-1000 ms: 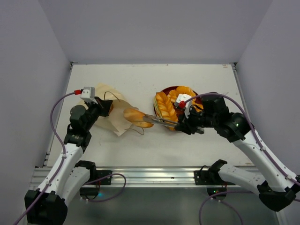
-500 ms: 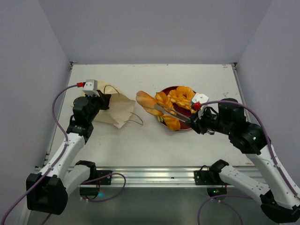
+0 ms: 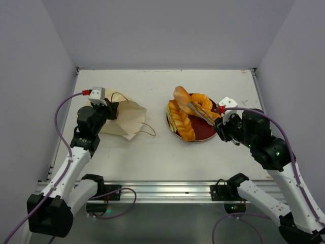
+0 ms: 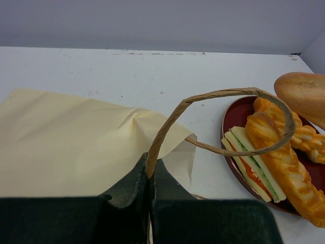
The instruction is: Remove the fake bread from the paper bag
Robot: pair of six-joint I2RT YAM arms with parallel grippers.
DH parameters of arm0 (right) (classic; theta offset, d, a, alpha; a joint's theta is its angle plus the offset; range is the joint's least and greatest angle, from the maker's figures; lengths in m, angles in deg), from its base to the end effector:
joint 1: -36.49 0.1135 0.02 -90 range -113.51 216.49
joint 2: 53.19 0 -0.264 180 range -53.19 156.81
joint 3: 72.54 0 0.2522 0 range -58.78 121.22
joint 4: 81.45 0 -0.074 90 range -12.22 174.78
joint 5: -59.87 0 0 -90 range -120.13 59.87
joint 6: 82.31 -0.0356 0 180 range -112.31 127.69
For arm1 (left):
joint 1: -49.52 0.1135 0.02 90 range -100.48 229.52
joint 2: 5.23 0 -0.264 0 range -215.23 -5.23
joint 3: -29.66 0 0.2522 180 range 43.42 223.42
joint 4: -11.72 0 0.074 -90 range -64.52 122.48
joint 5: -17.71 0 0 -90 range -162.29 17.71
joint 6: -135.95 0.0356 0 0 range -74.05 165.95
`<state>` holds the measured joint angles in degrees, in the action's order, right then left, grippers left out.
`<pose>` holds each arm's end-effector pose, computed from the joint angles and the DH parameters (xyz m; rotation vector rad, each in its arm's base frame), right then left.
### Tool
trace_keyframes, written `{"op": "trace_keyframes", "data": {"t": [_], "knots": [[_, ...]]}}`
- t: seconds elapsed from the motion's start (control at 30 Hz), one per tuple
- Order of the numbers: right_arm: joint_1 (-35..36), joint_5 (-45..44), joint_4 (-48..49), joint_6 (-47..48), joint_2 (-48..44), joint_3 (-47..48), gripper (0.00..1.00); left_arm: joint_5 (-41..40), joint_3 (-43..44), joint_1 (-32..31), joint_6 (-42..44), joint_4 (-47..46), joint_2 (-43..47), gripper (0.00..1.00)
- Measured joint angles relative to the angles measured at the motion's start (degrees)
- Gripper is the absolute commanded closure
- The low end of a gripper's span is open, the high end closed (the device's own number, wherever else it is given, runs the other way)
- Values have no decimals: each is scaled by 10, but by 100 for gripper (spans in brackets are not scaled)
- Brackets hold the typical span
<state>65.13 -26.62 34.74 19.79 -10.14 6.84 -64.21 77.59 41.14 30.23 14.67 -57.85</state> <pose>0.1108 0.0630 0.3926 -0.7522 1.9158 0.2421 0.2163 -0.0369 0.2881 -0.0040 1.7218 -0.4325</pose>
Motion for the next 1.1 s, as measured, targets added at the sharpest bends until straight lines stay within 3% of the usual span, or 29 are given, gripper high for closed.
{"op": "trace_keyframes", "data": {"t": [0.6,1.1], "knots": [[-37,-40,-7,-9,35,-58,100,35,-3,0,9,63,97,100],[-37,-64,-71,59,46,-59,100,52,-3,0,16,84,119,100]]}}
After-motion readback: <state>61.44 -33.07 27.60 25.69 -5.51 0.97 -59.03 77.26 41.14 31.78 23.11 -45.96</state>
